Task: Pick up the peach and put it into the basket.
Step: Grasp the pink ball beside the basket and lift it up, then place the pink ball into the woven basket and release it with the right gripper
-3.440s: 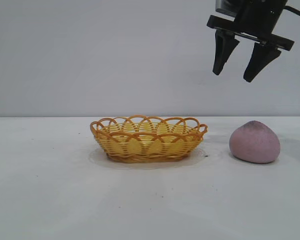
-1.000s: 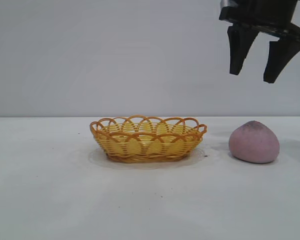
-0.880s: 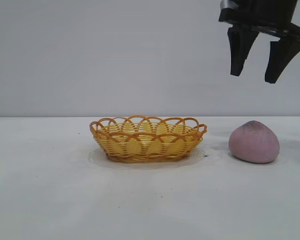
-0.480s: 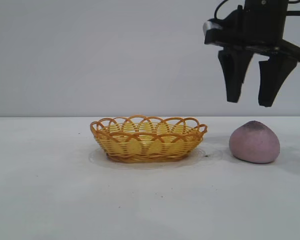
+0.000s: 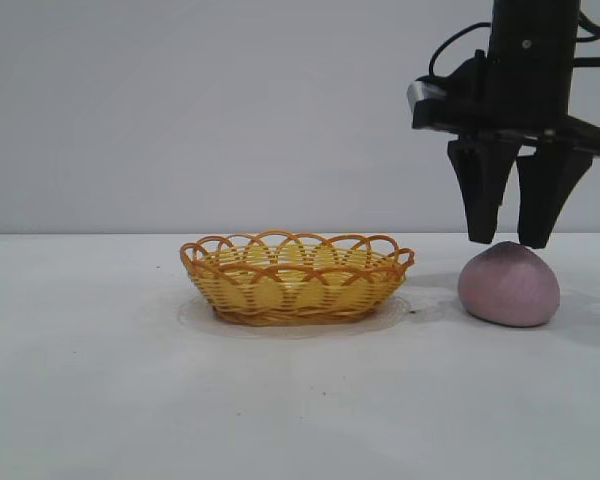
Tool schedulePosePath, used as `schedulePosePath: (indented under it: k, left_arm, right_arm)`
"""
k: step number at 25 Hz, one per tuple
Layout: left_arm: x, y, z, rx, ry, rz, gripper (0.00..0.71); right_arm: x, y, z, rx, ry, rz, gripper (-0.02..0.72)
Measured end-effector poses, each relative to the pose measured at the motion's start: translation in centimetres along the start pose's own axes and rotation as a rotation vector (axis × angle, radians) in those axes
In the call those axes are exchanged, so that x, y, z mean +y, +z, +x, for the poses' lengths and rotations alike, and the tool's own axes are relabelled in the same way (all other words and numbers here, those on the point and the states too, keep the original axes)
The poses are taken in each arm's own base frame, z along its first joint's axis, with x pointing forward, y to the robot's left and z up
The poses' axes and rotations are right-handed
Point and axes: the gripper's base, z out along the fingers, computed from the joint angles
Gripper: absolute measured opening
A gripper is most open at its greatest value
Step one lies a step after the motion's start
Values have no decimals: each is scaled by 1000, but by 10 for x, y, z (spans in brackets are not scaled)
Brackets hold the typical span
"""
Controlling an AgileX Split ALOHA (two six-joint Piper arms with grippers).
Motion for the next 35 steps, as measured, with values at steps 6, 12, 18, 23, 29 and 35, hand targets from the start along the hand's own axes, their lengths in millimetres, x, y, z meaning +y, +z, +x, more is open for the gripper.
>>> schedulePosePath:
  k: [6, 12, 18, 23, 29, 35]
  left_arm:
    - [0, 0, 0, 0, 0, 0, 515]
    - [0, 0, 0, 0, 0, 0, 515]
    - [0, 0, 0, 0, 0, 0, 515]
    - [0, 0, 0, 0, 0, 0, 515]
    - [0, 0, 0, 0, 0, 0, 515]
    - [0, 0, 0, 0, 0, 0, 515]
  right_arm:
    - [-3, 15, -3, 35, 7, -2, 302]
    - [-3, 16, -3, 37, 2, 0, 57]
    - [0, -9, -1, -27, -16, 14, 0]
    - [12, -60, -3, -183, -38, 1, 0]
    - [54, -74, -2, -232, -107, -79, 0]
    - [97, -56, -3, -218, -204, -91, 0]
